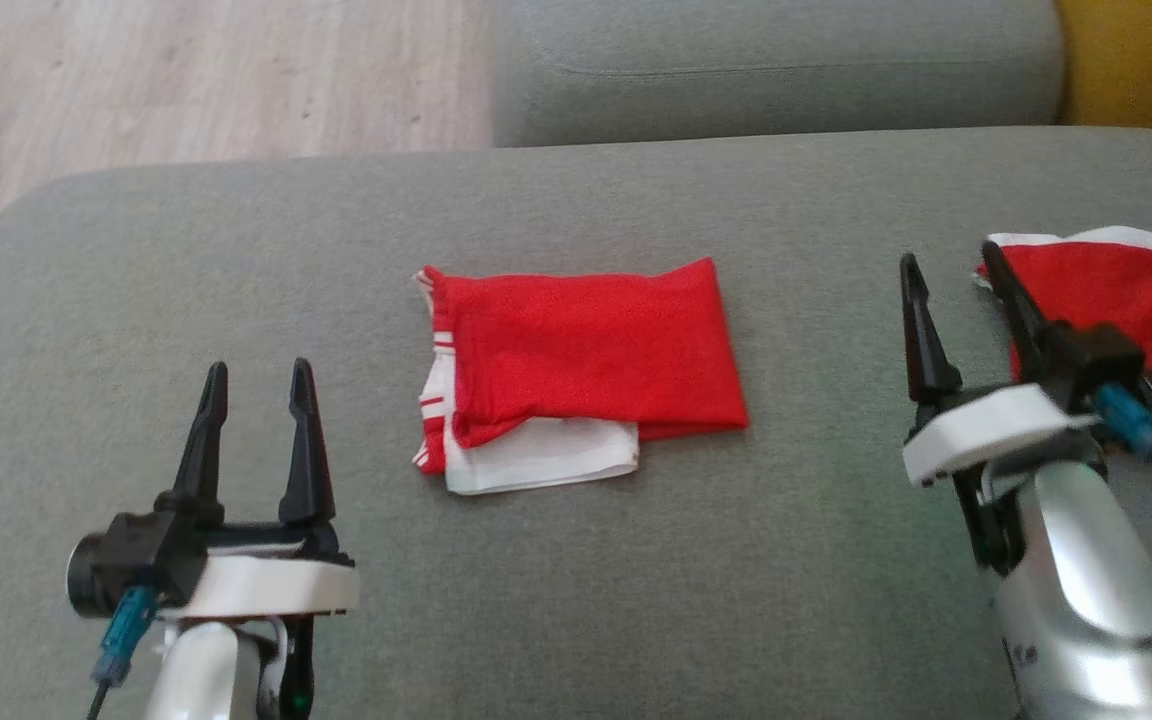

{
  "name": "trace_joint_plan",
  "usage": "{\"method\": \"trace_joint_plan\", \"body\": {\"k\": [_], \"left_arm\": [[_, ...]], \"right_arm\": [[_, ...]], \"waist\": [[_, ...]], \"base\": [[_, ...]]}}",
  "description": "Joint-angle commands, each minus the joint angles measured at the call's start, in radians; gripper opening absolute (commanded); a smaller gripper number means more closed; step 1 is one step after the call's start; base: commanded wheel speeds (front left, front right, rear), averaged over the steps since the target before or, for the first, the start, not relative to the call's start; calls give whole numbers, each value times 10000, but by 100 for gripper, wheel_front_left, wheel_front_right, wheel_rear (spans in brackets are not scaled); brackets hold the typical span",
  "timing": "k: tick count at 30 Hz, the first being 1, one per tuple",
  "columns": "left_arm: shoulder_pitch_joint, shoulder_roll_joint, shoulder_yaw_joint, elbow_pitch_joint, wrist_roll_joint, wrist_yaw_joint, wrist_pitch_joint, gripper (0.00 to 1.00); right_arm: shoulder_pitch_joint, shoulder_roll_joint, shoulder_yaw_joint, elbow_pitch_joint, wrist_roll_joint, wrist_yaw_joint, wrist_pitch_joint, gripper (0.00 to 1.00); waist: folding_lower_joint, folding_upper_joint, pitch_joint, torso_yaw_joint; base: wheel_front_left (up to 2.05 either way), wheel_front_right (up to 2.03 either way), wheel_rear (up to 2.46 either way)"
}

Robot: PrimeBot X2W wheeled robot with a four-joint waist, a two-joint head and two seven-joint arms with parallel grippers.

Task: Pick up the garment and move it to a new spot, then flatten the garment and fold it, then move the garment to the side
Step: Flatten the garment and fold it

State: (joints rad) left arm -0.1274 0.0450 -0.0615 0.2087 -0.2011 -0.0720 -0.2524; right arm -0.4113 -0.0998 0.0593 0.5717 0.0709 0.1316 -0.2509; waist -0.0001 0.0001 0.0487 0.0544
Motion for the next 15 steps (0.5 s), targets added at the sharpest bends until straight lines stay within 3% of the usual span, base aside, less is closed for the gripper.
{"method": "trace_joint_plan", "body": {"k": [1,7,15], "left_arm": [[-197,53,412,-300,70,-52,-93,100],[10,53,598,-154,-73,-142,-93,100],[119,53,594,27,-126,-173,-93,100]], "right_arm": [[-6,214,25,-588,-205,-9,-108,100],[1206,469,-467,-1840,-942,-9,-108,100],[1822,493,-160,-2285,-505,-9,-108,100]], "waist": [[1,-1,-76,-219],[1,-1,-66,-593],[1,-1,-19,-722]], "base": [[0,0,0],[0,0,0],[0,0,0]]}}
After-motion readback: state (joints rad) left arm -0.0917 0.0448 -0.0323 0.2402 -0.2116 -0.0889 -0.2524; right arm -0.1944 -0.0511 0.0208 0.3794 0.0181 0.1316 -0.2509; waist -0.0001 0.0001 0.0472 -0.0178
